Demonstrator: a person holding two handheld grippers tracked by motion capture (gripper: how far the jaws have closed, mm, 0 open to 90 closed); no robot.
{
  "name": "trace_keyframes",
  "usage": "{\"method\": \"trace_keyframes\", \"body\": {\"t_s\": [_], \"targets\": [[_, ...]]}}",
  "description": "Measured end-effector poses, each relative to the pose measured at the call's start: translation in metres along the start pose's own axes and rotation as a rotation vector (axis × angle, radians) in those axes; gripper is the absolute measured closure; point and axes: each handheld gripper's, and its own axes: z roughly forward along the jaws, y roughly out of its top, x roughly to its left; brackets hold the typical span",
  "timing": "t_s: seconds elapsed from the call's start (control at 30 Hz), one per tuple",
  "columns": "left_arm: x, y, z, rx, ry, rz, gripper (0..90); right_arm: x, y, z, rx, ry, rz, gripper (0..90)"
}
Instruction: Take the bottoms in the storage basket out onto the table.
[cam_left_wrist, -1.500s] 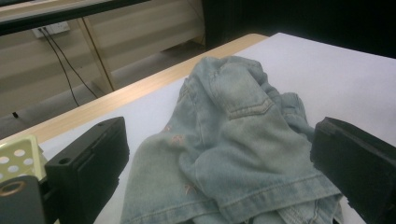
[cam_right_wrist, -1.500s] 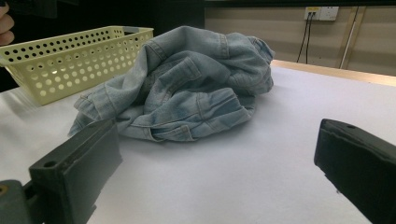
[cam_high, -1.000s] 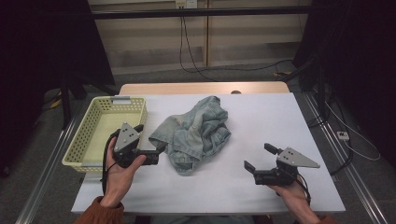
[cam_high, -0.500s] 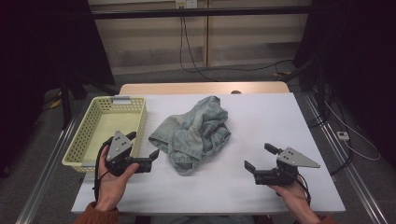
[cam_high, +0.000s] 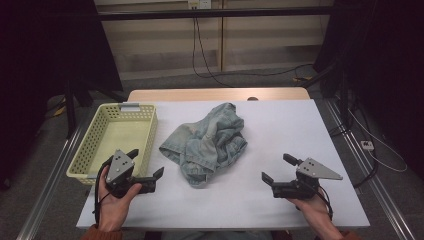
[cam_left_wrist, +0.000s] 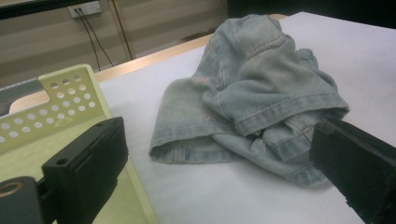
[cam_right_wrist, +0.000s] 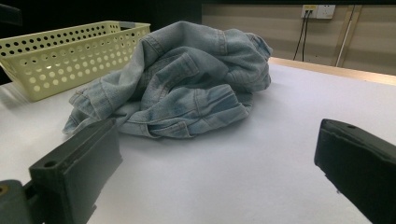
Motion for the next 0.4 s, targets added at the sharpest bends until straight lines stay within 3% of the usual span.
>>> {"method": "trace_keyframes", "body": {"t_s": [0.13,0.4], "targets": [[0.0,-0.009,-0.002,-0.002,0.012,0.007,4.6,0.0,0.0,0.0,-0.002,0.002,0.002,0.4],[0.002,-0.015,-0.003,-0.033,0.041,-0.034,4.9,-0.001,0.0,0.0,-0.004,0.006,0.008,0.4]]}}
